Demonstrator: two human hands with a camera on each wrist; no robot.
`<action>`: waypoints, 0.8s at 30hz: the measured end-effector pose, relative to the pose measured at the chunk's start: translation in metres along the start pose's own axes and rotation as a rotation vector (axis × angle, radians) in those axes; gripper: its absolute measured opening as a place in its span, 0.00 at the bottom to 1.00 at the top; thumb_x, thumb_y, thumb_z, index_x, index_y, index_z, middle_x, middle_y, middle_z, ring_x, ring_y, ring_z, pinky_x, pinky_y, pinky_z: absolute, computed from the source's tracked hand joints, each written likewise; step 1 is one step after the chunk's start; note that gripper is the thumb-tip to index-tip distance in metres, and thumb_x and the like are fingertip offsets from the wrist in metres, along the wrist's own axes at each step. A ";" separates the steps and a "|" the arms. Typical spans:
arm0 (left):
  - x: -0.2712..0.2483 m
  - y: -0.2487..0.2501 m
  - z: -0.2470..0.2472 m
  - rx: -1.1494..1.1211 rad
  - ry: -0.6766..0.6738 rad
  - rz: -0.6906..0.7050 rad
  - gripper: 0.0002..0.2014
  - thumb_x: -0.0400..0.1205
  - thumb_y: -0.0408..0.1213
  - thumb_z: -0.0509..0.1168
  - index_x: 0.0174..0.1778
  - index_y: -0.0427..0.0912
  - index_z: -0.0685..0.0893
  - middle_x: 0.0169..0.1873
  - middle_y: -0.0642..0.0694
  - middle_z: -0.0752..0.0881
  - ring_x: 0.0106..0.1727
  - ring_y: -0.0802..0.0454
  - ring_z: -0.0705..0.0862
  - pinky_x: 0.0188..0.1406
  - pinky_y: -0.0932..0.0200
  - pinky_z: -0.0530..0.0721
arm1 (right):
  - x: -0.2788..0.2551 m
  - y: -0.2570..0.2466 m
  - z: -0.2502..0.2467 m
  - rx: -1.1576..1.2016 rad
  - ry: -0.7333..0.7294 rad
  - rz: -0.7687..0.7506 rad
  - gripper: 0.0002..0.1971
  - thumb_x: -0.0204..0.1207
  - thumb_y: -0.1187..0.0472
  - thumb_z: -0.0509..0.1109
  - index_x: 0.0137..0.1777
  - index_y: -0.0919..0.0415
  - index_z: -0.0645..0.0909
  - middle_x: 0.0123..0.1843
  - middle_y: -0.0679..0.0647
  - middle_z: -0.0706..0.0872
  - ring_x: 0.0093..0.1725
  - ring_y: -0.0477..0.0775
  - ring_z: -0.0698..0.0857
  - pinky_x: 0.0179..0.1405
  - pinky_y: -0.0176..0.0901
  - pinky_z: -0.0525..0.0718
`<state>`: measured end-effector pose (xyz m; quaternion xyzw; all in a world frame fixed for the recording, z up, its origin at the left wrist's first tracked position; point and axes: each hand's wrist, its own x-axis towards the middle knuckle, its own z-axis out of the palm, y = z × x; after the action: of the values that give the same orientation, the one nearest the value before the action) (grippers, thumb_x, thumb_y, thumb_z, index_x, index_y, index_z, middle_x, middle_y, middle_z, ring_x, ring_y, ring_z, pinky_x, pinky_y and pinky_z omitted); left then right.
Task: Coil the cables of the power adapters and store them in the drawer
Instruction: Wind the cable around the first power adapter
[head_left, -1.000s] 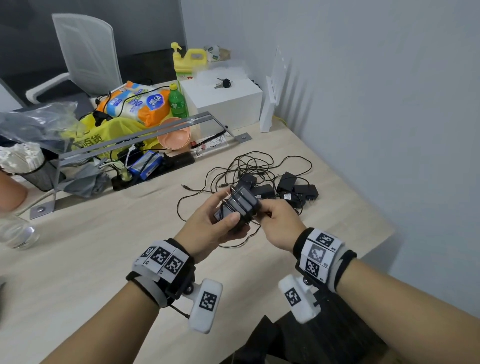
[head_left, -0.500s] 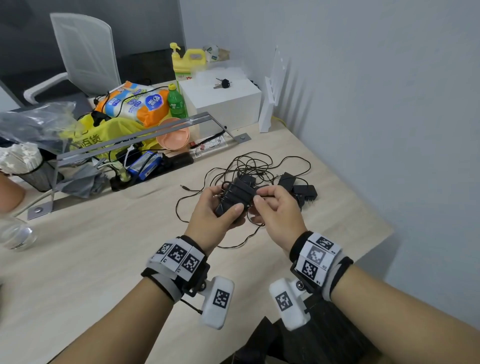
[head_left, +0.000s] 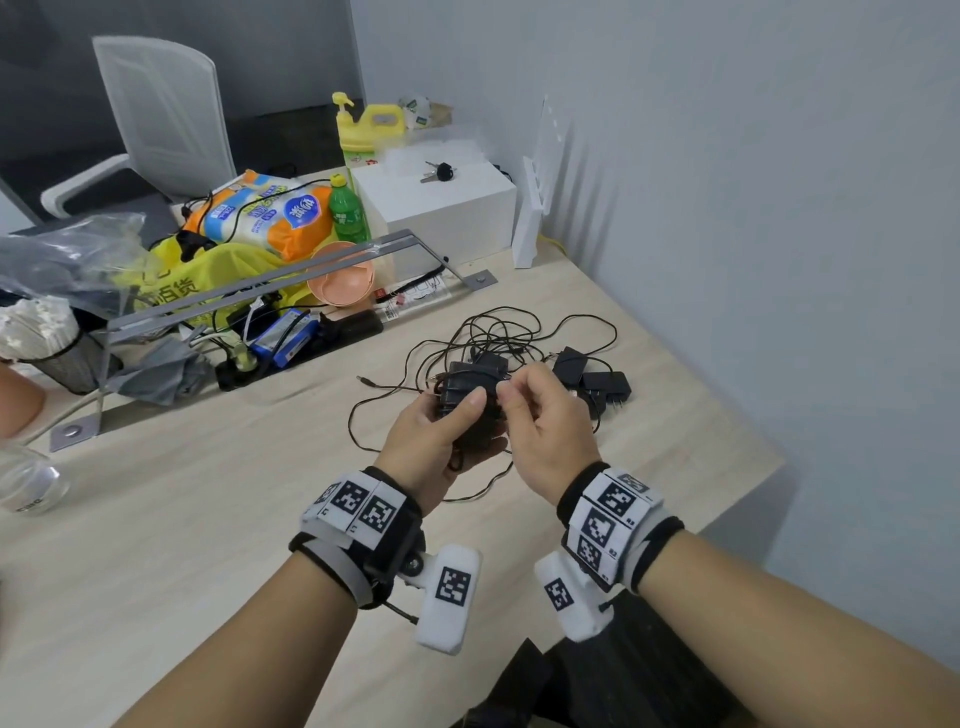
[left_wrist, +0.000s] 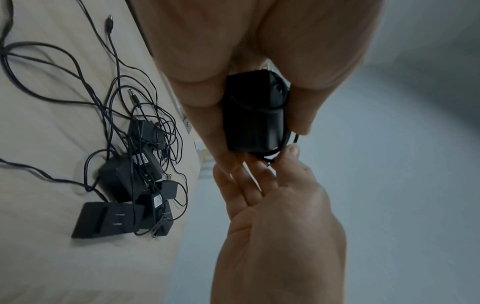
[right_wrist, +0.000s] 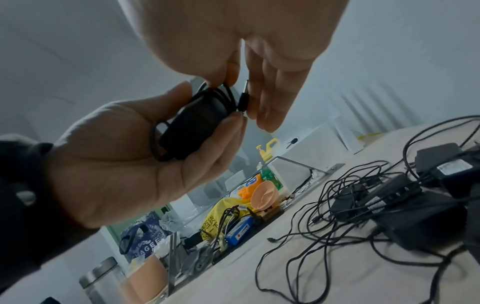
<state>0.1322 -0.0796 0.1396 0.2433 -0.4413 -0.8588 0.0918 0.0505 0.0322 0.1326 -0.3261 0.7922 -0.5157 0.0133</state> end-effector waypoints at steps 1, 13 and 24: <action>0.000 0.001 0.000 -0.013 -0.004 -0.013 0.25 0.77 0.39 0.71 0.66 0.27 0.77 0.59 0.28 0.85 0.60 0.32 0.85 0.58 0.42 0.86 | 0.001 0.001 0.000 -0.018 0.003 -0.013 0.10 0.84 0.56 0.62 0.42 0.59 0.74 0.28 0.54 0.80 0.28 0.51 0.79 0.28 0.51 0.80; 0.002 0.004 0.001 -0.101 -0.026 0.006 0.23 0.78 0.40 0.65 0.65 0.28 0.79 0.53 0.34 0.88 0.53 0.41 0.87 0.56 0.49 0.87 | 0.008 0.006 -0.004 0.319 -0.110 0.246 0.11 0.82 0.65 0.67 0.39 0.53 0.82 0.31 0.53 0.84 0.32 0.52 0.81 0.36 0.48 0.83; 0.002 0.005 -0.004 0.003 -0.044 0.021 0.22 0.74 0.40 0.67 0.64 0.39 0.76 0.55 0.37 0.85 0.51 0.46 0.87 0.35 0.56 0.87 | 0.019 -0.006 -0.019 0.339 -0.282 0.433 0.04 0.82 0.66 0.66 0.49 0.65 0.82 0.38 0.62 0.89 0.38 0.56 0.88 0.38 0.50 0.90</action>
<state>0.1320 -0.0862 0.1412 0.2197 -0.4472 -0.8623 0.0906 0.0323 0.0358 0.1521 -0.2113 0.7363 -0.5753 0.2867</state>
